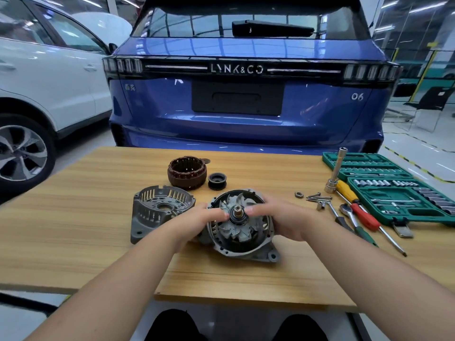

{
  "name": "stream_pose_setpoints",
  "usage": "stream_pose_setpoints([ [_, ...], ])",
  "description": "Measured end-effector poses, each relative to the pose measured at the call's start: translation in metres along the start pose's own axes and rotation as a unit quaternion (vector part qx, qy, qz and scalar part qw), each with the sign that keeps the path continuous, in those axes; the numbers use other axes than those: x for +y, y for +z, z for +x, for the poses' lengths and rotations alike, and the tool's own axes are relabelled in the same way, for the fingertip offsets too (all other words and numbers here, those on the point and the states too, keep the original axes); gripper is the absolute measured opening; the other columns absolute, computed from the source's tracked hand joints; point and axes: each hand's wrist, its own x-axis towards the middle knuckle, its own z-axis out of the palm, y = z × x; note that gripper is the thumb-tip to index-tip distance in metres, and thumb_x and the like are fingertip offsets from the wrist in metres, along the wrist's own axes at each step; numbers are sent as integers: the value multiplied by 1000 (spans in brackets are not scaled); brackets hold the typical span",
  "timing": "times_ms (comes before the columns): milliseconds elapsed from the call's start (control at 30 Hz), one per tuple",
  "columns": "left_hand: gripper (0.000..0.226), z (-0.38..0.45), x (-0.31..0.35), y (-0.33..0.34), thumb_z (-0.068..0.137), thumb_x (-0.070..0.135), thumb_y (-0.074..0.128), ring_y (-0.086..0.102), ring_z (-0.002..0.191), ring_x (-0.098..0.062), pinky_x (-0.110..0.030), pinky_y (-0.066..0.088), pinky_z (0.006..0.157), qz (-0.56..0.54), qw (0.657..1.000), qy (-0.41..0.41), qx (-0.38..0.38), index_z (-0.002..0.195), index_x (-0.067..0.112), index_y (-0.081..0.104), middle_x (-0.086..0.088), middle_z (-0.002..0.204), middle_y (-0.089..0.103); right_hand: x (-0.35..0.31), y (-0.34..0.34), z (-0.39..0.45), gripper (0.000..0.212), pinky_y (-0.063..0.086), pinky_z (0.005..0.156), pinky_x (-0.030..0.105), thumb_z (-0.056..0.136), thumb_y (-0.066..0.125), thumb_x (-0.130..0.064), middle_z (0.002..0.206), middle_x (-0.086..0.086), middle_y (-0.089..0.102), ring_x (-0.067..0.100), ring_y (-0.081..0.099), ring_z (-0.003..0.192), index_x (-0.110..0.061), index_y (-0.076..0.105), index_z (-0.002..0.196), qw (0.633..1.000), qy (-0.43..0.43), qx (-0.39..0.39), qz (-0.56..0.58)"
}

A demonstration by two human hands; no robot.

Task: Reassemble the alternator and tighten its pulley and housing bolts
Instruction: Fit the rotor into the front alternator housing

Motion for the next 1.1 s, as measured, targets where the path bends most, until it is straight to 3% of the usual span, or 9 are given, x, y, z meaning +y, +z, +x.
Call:
stream_pose_setpoints([
  [67,102,2,0,3,47,64,77,48,134,-30,-53,34,115,10,1000,-15,10,139,26,54,-4,144,53,7,2,-7,69,53,100,54,70,85,-47,125,0,71,26,69,113,-37,57,132,1000,-9,19,9],
  [233,89,-1,-4,18,43,58,78,57,123,-22,-48,36,113,-64,998,-2,30,126,28,66,2,129,68,21,8,-14,56,54,96,50,82,75,-25,125,9,71,33,69,114,-25,57,135,995,-54,26,85],
  [433,59,-2,-6,23,59,38,77,71,109,-29,-49,48,108,-138,989,17,51,114,17,76,-5,106,80,29,25,-4,66,62,76,53,65,78,-30,113,14,74,34,75,92,-26,56,127,980,-59,158,107],
  [533,65,3,-7,26,57,34,80,73,105,-34,-50,53,103,-163,984,18,65,118,11,74,-12,105,80,31,23,-4,69,61,68,50,64,80,-27,112,18,71,35,76,86,-25,51,126,973,-62,182,129],
  [633,71,9,-3,30,54,34,82,71,108,-38,-53,52,104,-182,981,15,71,119,8,72,-17,108,78,30,19,-2,68,62,69,52,62,81,-28,112,18,70,35,76,85,-24,50,123,970,-59,203,120],
  [767,65,15,-2,32,58,36,80,75,101,-34,-43,56,94,-181,981,25,61,117,9,74,-14,102,80,25,15,-1,64,61,65,45,63,78,-32,109,15,72,31,76,84,-26,51,122,972,-53,203,101],
  [867,71,17,-5,32,57,43,81,70,112,-35,-50,49,106,-166,984,30,64,120,11,73,-12,109,79,28,19,-2,56,60,72,38,70,70,-44,112,3,72,19,75,93,-31,54,121,972,-83,217,44],
  [1000,104,14,-7,24,50,64,86,60,127,-34,-55,41,115,-143,988,26,45,138,16,61,-13,136,66,41,22,-7,59,54,96,37,79,59,-66,124,-12,67,7,65,112,-37,52,129,963,-141,227,-11],
  [1100,104,9,0,10,63,83,74,48,139,-28,-52,26,122,-88,995,31,42,146,23,53,-4,150,54,52,21,-12,61,50,99,34,81,54,-70,126,-17,67,3,63,117,-38,54,133,960,-165,227,-13],
])
